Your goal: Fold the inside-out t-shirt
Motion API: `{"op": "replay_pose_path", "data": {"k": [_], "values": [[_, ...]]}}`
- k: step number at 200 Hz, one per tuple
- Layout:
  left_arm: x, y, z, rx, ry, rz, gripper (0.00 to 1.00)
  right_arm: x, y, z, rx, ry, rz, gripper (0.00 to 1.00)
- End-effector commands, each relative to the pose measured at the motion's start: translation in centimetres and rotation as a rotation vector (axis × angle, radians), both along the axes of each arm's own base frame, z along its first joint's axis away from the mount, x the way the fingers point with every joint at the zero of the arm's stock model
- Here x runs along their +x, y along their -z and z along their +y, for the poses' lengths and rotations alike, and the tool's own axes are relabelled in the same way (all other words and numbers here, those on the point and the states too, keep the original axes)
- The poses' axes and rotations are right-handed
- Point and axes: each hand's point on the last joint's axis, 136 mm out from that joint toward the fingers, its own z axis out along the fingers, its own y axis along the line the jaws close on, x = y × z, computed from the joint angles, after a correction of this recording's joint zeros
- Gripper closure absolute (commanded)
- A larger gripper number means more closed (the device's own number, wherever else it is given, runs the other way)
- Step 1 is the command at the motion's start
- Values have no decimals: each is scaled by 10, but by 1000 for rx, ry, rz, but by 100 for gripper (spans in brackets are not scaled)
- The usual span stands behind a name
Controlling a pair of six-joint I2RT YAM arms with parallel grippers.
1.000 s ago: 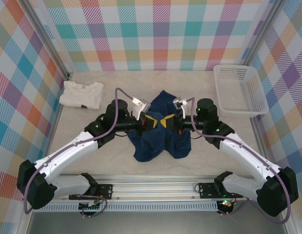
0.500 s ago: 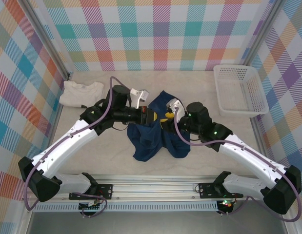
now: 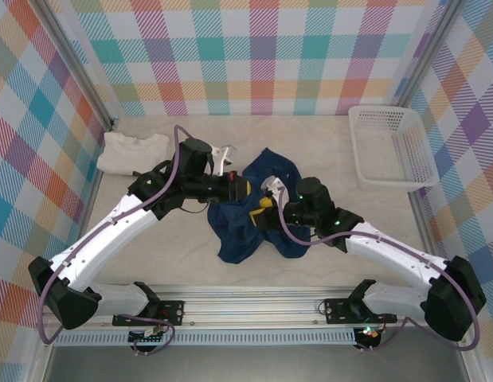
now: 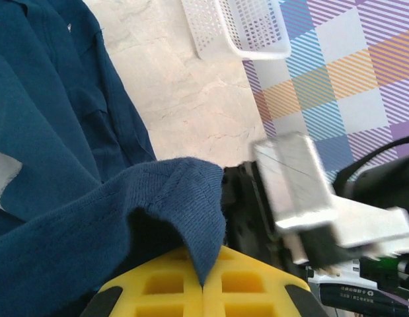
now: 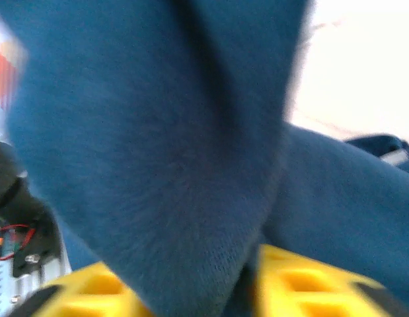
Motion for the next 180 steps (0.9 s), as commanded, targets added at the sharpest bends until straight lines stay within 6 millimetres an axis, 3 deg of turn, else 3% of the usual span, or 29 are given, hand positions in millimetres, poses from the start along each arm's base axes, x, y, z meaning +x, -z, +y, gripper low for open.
{"op": "replay_pose_path", "data": {"k": [1,25,41,54,84,106,129,151,180], "values": [[-7,-25,5,-36,29,-33,100,37,-3,-27,-99,247,-71,98],[-11,-25,11,-55,57,9,100,61,1,-72,-274,475,-149,100],[-13,-23,9,-80,79,47,100,66,0,-83,-338,519,-171,100],[-13,-22,4,-116,87,73,100,66,-2,-83,-347,511,-181,94],[-4,-19,-1,-145,63,85,100,52,-9,-66,-297,383,-183,71],[6,-18,2,-158,25,81,100,28,-23,-55,-233,235,-212,58],[10,-17,2,-148,6,75,100,-8,-56,-39,-54,63,-272,55],[12,-14,2,-142,4,78,100,-30,-77,-27,47,-48,-293,56],[12,-15,1,-146,10,75,100,-25,-81,-8,91,-68,-218,53]]}}
